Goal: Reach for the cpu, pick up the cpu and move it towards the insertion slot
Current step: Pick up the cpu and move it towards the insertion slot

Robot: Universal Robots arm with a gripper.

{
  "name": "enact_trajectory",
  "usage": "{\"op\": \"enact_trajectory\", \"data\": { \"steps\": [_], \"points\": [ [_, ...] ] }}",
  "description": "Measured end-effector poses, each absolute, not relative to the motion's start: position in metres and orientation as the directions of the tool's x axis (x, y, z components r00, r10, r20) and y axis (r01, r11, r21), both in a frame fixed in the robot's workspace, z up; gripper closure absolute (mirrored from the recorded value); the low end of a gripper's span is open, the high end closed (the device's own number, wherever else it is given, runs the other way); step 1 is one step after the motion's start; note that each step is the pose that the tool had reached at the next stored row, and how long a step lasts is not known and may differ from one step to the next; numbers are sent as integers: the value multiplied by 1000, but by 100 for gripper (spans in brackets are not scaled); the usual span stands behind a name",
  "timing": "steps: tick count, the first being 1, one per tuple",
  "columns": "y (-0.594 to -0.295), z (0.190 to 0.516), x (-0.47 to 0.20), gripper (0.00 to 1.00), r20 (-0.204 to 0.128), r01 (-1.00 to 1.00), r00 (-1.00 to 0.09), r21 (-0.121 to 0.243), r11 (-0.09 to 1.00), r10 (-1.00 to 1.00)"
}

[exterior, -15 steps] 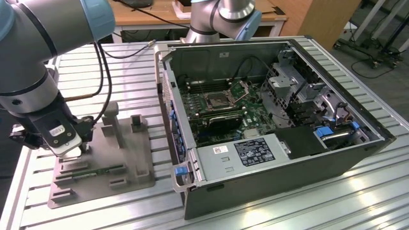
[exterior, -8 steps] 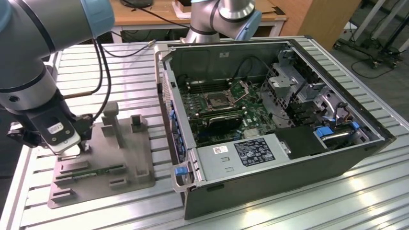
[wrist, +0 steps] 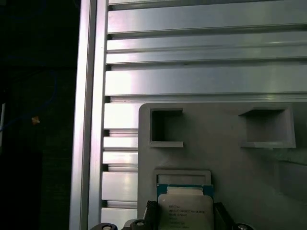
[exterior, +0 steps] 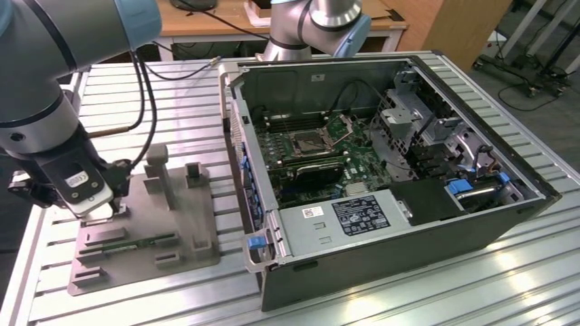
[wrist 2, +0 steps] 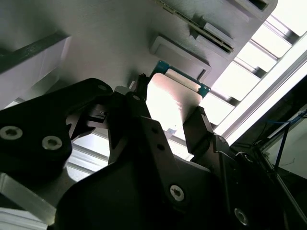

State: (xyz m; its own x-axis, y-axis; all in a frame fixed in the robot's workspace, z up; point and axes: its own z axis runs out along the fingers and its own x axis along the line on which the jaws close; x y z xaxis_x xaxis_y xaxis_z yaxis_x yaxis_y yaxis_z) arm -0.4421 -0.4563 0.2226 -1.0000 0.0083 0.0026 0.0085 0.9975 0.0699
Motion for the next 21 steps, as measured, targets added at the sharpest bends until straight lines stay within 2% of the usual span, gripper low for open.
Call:
{"op": "enact_trajectory", "data": {
  "steps": [21],
  "points": [
    [-456, 234, -442, 46, 2, 8, -1000, 76, 997, 8]
  ]
}}
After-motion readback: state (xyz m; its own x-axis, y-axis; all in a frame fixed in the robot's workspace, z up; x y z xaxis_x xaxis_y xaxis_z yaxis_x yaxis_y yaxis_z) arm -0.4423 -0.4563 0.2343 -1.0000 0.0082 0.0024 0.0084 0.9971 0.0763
